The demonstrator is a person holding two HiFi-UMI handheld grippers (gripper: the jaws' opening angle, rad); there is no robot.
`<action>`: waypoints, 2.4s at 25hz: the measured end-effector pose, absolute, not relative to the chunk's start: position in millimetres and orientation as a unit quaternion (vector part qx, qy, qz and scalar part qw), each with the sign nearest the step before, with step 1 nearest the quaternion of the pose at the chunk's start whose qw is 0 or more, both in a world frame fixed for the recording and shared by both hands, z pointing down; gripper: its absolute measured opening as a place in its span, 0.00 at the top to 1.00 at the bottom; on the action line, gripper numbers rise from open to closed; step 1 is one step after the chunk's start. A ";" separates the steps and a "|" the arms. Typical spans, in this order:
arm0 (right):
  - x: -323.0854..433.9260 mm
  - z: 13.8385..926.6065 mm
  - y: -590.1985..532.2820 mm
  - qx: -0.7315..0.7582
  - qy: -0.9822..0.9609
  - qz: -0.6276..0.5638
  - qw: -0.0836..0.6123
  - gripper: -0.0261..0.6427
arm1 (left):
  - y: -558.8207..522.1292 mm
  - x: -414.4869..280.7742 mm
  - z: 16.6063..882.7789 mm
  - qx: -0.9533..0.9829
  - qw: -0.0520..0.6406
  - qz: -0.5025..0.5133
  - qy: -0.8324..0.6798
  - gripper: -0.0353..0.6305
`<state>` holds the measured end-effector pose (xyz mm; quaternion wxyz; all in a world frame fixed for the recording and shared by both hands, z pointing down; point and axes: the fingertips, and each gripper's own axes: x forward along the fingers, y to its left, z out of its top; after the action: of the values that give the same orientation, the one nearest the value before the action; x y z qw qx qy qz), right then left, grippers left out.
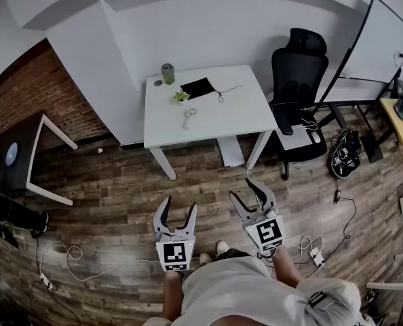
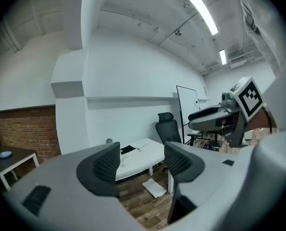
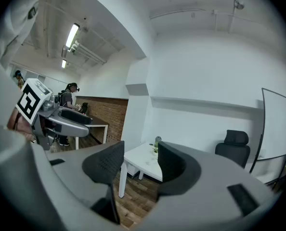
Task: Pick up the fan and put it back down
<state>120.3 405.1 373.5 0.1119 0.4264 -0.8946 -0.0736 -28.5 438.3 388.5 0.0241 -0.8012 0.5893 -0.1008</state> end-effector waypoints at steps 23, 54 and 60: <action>123.5 387.9 345.8 0.408 -0.905 -0.064 0.100 0.61 | 378.5 -16.6 393.3 -0.785 0.018 -0.091 0.613 0.54; 43.2 411.9 213.2 0.472 -0.869 -0.049 0.139 0.62 | 224.1 -104.5 408.2 -0.828 0.012 -0.083 0.554 0.55; 44.3 407.9 193.9 0.484 -0.862 -0.052 0.139 0.62 | 199.4 -98.6 408.4 -0.839 0.015 -0.080 0.539 0.55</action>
<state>44.3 193.9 407.9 0.1387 0.4839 -0.8625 -0.0523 -98.6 199.4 408.4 0.0155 -0.8387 0.5386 -0.0798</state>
